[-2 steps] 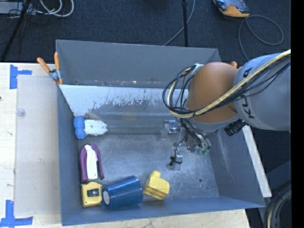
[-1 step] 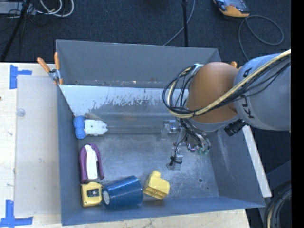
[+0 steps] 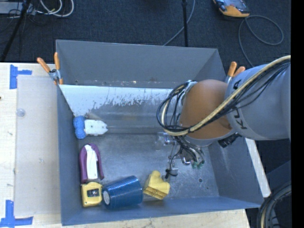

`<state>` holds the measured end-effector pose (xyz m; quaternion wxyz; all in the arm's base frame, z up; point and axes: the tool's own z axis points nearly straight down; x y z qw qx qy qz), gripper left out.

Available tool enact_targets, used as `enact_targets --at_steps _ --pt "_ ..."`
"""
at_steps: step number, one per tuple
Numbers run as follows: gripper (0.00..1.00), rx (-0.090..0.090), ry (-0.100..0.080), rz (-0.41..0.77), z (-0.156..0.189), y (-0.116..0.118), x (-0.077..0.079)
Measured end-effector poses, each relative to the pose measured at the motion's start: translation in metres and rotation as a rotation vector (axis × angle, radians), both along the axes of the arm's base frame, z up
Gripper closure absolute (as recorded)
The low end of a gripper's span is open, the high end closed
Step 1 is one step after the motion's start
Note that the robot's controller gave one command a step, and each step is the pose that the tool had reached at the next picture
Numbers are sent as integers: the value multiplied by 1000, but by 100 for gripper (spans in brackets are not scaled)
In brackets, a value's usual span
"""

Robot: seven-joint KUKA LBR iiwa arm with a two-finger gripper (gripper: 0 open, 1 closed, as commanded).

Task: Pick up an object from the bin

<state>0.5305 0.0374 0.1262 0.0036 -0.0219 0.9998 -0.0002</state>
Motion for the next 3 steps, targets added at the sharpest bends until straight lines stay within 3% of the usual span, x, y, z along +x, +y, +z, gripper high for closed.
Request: enact_targets --at_steps 1,2,3 --pt "0 -3 21 166 -38 17 -10" --pt "0 -6 -28 251 -38 22 -25" --pt "0 -3 -4 290 -37 27 -24"
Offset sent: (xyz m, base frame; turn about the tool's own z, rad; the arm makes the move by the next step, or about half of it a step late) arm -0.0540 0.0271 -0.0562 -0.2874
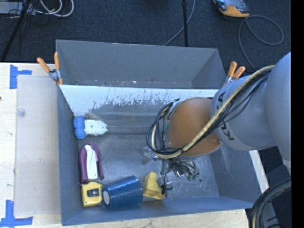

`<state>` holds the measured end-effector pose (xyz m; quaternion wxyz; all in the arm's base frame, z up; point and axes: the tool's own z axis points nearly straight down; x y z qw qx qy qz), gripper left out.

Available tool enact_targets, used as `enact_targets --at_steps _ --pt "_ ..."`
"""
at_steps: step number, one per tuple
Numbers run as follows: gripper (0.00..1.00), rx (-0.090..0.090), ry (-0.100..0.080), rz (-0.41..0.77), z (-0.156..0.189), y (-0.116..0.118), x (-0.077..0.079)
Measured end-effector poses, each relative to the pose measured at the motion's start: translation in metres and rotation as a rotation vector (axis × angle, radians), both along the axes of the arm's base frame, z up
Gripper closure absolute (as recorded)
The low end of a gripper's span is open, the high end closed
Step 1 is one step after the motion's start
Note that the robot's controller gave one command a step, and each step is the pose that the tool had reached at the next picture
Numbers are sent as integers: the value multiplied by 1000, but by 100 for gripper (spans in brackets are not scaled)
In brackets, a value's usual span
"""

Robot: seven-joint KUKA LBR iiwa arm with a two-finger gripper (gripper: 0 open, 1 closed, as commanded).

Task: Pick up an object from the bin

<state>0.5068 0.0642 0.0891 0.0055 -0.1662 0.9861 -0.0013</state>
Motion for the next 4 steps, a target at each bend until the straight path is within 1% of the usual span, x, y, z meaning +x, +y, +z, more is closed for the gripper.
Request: enact_targets --at_steps 1,2,3,4 --pt "0 1 2 -25 -1 -2 1" --pt "100 -1 -15 207 -4 -12 34" --pt "0 -1 0 204 -8 -17 31" --pt "0 -1 0 204 -8 -17 31"
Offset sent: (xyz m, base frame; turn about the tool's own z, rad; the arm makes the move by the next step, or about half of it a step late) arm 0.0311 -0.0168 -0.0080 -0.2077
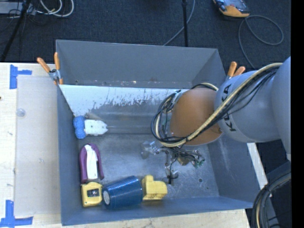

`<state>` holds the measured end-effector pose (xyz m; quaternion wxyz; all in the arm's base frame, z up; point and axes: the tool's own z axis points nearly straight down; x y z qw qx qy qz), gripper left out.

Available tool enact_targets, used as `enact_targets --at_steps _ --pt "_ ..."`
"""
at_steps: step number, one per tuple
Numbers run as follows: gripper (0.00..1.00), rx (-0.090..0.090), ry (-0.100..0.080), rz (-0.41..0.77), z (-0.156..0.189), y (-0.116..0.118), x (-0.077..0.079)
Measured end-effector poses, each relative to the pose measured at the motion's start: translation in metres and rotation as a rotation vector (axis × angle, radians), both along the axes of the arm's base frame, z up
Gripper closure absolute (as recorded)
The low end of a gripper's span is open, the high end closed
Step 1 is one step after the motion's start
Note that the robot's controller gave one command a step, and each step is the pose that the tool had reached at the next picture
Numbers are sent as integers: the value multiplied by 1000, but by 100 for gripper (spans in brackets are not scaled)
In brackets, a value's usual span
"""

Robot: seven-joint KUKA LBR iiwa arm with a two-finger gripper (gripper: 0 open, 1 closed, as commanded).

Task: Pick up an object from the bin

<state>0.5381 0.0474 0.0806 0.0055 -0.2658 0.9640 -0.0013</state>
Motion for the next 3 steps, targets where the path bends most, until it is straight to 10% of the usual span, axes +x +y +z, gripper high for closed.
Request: enact_targets --at_steps 3 --pt "0 -3 -5 324 88 9 -49"
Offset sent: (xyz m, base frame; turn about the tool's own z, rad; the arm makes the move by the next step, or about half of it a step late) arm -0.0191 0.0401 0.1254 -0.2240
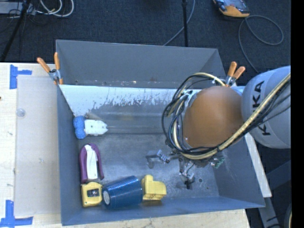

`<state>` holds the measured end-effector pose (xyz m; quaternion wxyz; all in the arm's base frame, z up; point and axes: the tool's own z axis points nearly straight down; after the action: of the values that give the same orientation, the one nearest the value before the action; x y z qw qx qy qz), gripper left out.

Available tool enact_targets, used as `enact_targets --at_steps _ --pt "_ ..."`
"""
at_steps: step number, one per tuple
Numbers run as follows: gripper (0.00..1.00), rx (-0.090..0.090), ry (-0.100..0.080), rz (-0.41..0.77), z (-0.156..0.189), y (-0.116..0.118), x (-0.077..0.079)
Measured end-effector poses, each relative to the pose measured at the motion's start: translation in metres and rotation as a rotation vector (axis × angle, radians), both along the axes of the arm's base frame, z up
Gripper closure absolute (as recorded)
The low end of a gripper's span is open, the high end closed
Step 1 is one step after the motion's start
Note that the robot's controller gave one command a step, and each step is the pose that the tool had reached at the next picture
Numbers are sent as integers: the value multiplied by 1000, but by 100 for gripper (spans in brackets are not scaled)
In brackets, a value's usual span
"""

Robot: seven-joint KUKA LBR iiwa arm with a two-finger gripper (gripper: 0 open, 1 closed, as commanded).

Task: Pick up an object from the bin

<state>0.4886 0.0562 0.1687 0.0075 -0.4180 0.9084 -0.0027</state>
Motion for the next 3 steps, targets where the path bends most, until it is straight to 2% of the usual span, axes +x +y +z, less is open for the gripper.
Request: enact_targets --at_steps 1,2,3 --pt "0 -4 14 85 -3 28 -8" --pt "0 -1 6 172 -13 57 -12" --pt "0 -2 12 40 -22 66 -13"
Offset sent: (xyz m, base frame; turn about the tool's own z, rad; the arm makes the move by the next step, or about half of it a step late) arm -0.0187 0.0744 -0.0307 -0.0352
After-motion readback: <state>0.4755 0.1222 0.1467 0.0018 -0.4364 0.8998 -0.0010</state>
